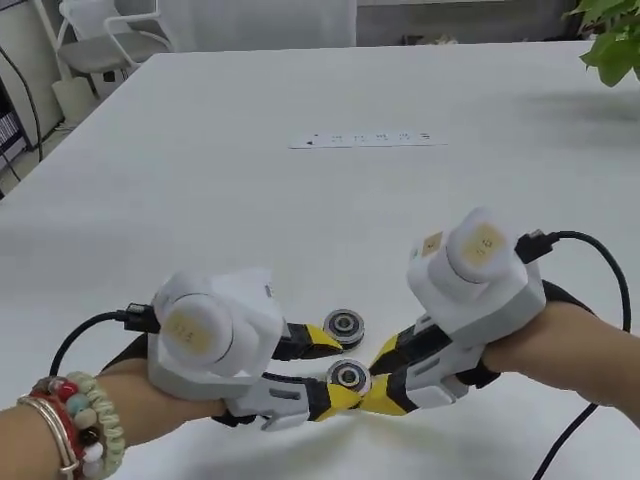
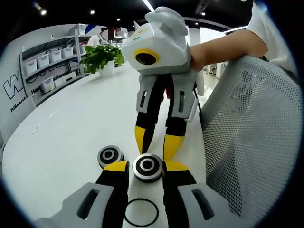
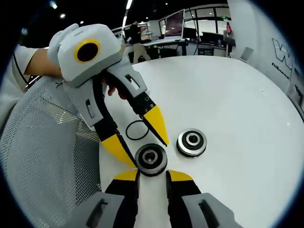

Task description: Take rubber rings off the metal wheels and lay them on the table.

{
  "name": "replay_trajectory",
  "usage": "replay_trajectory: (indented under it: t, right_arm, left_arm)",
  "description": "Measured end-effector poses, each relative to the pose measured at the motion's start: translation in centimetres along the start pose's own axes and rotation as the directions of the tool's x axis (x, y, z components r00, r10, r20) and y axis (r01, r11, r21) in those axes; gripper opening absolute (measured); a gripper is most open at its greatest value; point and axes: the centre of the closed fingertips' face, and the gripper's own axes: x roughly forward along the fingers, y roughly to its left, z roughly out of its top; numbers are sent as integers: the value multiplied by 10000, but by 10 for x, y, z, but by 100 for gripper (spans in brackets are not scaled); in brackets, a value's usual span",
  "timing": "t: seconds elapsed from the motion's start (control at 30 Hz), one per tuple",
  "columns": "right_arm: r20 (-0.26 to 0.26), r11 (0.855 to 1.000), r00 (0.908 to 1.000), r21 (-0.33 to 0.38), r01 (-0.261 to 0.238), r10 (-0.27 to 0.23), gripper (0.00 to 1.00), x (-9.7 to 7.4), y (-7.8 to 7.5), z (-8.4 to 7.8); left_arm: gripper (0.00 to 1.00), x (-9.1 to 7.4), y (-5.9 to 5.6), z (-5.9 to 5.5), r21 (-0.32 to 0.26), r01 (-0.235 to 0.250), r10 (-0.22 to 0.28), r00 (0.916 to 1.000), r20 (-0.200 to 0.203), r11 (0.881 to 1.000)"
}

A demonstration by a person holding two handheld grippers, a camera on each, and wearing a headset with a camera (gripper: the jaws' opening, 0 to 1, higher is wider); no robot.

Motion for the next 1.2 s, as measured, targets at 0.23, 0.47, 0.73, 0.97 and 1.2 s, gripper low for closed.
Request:
replay_trajectory:
  t: [0.23,0.47,0.73,0.97,1.2]
  right_arm:
    - [9,9998,10000,-170,-70,71,20,1,2,1]
    - [36,9997,10000,-237,-57,58,19,2,2,1]
    - [-93,9976,10000,-689,20,-27,9,0,0,-2]
    - [-147,9960,9998,-886,149,-163,1,0,-2,-3]
    - [-260,9969,9995,755,206,-187,0,-3,-7,-3]
  left_arm:
    - [11,2,-2,1,-265,87,-83,9999,127,9996]
    - [9,2,-3,0,-438,104,-97,9998,164,9990]
    - [9,1,-3,0,-605,131,-117,9996,241,9981]
    - [9,1,-4,0,-564,118,-103,9996,275,9983]
    - [9,1,-4,0,-475,111,-98,9995,292,9988]
